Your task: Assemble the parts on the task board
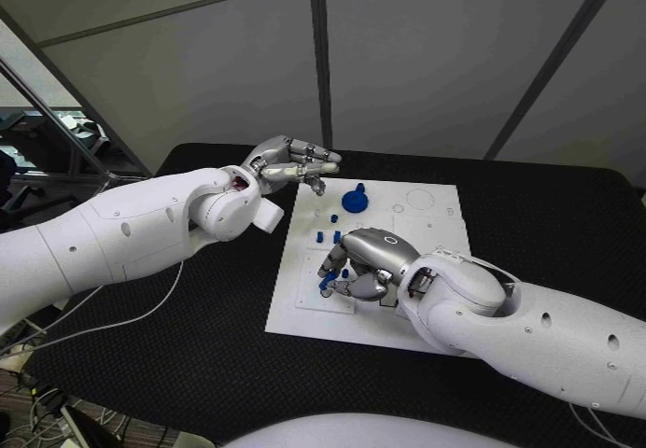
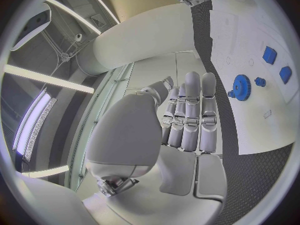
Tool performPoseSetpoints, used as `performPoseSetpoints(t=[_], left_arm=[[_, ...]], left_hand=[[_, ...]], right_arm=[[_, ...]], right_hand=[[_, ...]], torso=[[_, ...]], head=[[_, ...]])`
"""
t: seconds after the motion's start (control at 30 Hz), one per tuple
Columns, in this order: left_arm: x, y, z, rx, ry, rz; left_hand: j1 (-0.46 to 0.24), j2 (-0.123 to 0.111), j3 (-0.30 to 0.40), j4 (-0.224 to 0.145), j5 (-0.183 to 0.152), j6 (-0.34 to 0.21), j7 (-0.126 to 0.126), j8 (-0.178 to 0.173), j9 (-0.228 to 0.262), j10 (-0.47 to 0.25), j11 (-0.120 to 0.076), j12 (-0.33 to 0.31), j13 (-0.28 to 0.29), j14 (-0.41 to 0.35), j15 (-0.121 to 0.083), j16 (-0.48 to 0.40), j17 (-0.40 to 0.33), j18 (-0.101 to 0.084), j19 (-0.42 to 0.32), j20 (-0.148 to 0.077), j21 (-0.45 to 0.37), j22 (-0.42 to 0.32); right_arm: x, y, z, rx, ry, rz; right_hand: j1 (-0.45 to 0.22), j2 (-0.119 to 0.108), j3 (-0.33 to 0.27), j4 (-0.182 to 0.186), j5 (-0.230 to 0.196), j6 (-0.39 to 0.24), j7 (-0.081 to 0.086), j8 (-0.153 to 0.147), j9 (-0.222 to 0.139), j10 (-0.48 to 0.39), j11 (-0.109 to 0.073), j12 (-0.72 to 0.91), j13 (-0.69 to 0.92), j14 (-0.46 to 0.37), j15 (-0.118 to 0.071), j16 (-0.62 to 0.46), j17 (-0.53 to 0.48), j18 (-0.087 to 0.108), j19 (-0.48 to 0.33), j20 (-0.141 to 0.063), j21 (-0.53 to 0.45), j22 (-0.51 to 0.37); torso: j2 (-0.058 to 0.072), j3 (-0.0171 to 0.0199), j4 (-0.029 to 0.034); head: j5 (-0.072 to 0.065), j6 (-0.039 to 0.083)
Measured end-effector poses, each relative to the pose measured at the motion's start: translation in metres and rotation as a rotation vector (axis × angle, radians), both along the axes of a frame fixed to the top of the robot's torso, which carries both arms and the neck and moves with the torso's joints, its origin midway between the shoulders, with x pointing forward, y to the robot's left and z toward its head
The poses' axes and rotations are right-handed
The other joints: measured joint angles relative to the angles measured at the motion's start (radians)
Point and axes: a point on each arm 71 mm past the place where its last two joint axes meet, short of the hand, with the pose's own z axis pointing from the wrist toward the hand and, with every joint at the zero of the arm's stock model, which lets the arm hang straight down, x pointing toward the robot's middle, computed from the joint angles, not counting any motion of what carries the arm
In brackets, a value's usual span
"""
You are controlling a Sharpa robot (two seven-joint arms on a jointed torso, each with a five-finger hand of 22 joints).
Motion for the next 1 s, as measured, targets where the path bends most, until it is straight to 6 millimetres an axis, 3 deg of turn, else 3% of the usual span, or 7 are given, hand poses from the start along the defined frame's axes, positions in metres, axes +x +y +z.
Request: performPoseSetpoints(t=[0.4,1.0], left_arm=[[0.0003,-0.0002,-0.0002,0.0,0.001,-0.001],[0.0006,0.0009,-0.0006,0.001,0.003,0.0]], left_hand=[[0.0,0.0,0.0,0.0,0.0,0.0,0.0,0.0,0.0,0.0,0.0,0.0,0.0,0.0,0.0,0.0,0.0,0.0,0.0,0.0,-0.001,0.0],[-0.004,0.004,0.0,0.0,0.0,0.0,0.0,0.0,0.0,0.0,0.0,0.0,0.0,0.0,0.0,0.0,0.0,0.0,0.0,0.0,-0.001,0.0]], right_arm=[[0.0004,0.0003,-0.0075,-0.038,0.008,0.014],[-0.0009,0.0035,-0.0089,-0.097,-0.024,0.025]], right_hand=[[0.001,0.001,0.003,-0.003,-0.002,-0.001,-0.001,0.0,0.0,0.0,0.0,-0.006,0.001,0.0,0.0,0.0,-0.002,0.0,0.0,0.0,0.0,0.0],[0.001,0.001,0.003,-0.004,0.001,-0.002,-0.001,-0.004,-0.001,0.0,0.0,-0.011,0.003,0.0,0.0,0.0,-0.003,0.0,0.0,0.0,0.0,0.0]], torso=[[0.0,-0.0003,-0.0001],[-0.001,-0.0008,-0.0009]], head=[[0.006,-0.009],[0.007,-0.012]])
